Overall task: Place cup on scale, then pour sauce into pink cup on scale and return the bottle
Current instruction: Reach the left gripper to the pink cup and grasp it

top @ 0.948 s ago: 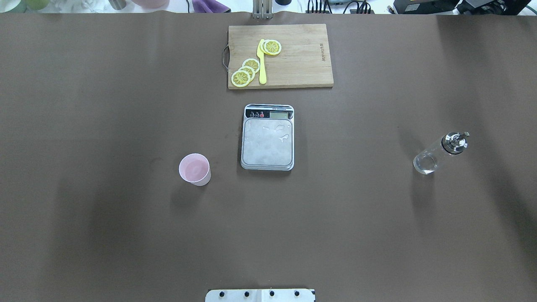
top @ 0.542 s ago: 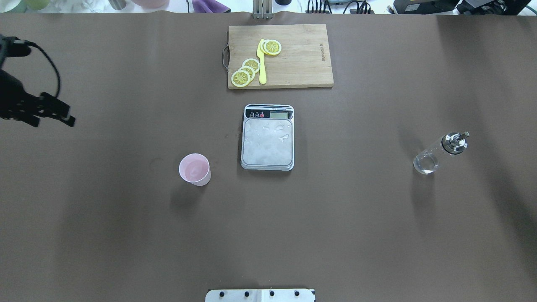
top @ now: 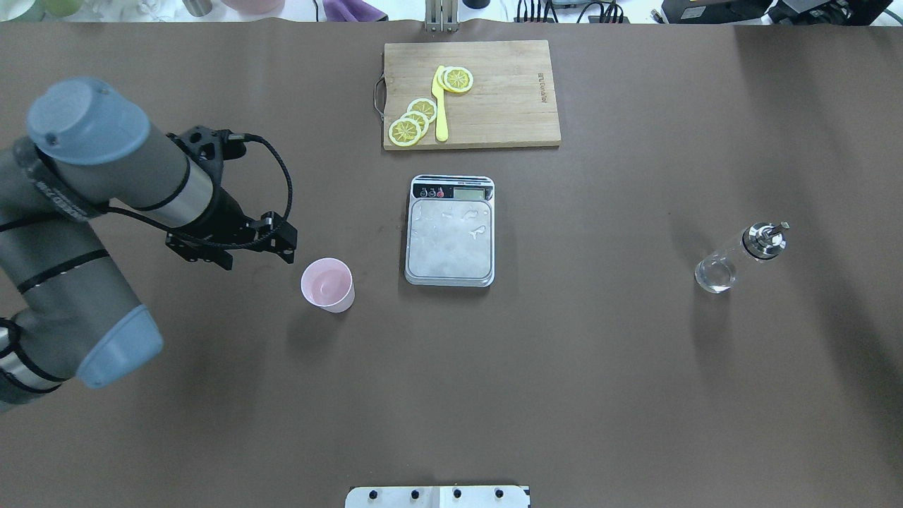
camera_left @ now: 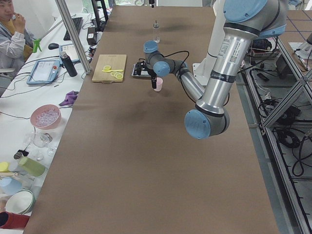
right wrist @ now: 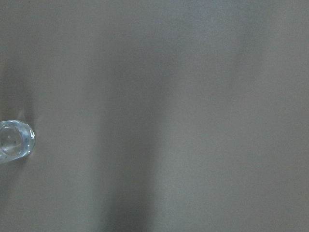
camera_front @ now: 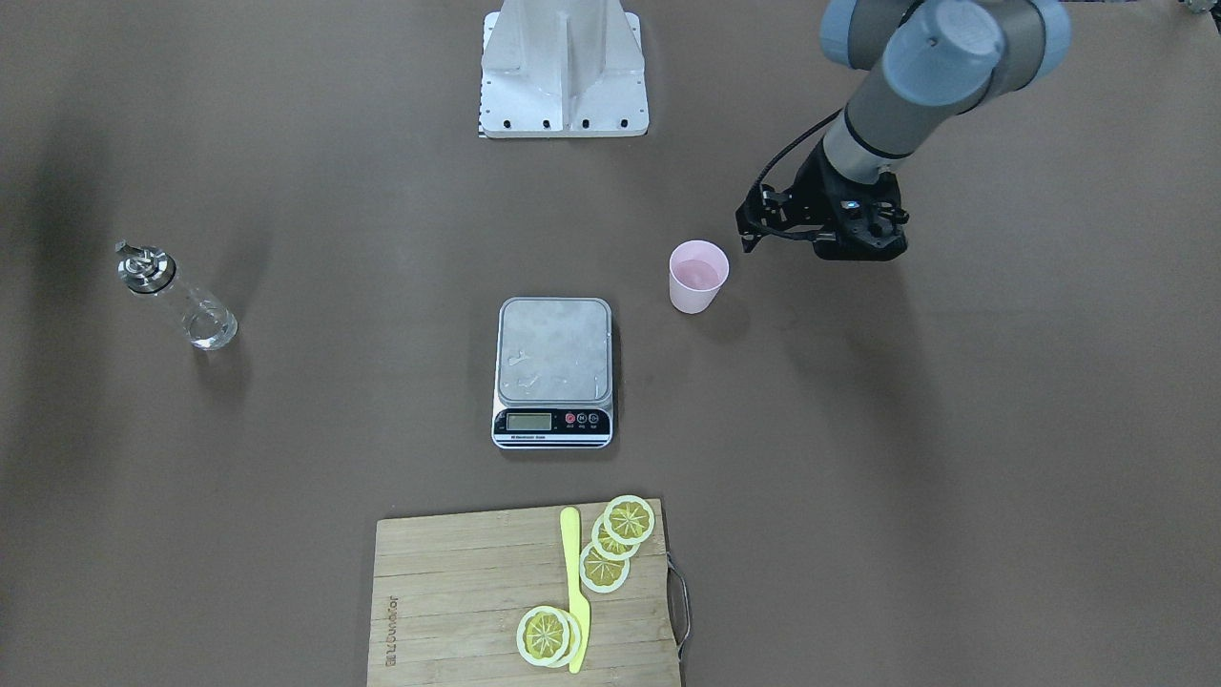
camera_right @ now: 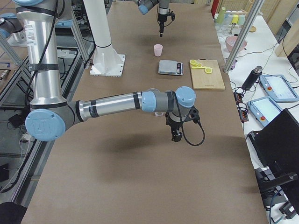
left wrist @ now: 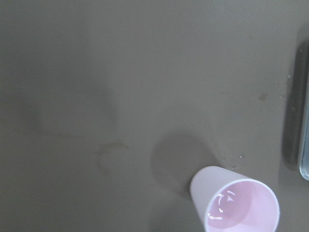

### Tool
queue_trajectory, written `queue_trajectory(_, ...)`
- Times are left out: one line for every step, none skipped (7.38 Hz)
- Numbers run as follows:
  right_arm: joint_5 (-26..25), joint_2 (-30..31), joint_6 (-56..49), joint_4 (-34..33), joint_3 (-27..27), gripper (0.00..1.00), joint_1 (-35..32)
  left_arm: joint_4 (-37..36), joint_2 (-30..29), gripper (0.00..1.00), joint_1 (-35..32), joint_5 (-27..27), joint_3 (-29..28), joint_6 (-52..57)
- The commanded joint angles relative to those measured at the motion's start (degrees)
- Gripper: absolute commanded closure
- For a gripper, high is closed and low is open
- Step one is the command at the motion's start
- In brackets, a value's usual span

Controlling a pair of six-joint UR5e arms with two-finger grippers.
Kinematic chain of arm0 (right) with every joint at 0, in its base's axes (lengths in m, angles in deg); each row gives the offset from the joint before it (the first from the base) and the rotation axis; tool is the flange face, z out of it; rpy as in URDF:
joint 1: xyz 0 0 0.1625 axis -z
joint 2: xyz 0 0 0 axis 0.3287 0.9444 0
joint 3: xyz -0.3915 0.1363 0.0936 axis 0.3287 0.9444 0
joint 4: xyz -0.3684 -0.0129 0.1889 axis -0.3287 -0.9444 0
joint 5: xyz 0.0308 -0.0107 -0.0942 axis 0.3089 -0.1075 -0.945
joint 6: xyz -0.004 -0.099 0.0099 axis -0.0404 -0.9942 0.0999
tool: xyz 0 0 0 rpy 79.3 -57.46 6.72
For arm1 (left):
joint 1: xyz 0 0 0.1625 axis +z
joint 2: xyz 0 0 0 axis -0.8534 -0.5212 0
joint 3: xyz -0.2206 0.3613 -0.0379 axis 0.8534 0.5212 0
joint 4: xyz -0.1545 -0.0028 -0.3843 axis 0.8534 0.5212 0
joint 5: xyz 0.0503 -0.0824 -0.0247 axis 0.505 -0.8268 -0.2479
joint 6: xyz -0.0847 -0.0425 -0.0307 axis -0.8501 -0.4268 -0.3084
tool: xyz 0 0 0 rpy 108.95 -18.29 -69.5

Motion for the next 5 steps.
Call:
queue_trajectory(1.0, 0.2, 0.1, 0.1, 0.0, 0.00, 1.0, 0.4, -2.9, 0.08, 3.4, 2.5, -4.9, -1.0)
queue_trajectory(1.3, 0.1, 0.2, 0.1, -0.2, 0.00, 1.2, 0.6, -3.6, 0.11, 4.1, 2.6, -6.1, -1.1)
queue_trajectory(1.5, 0.2, 0.2, 0.1, -0.2, 0.00, 1.3, 0.7, -3.6, 0.17, 4.5, 2.6, -6.5, -1.1)
queue_trajectory(1.5, 0.1, 0.1, 0.1, -0.2, 0.00, 1.6, 0.7, -3.7, 0.32, 4.8, 2.6, -6.9, -1.9)
queue_trajectory(1.7, 0.1, 0.1, 0.1, -0.3, 0.00, 1.8, 0.7, -3.8, 0.71, 5.4, 2.6, -6.9, -2.2)
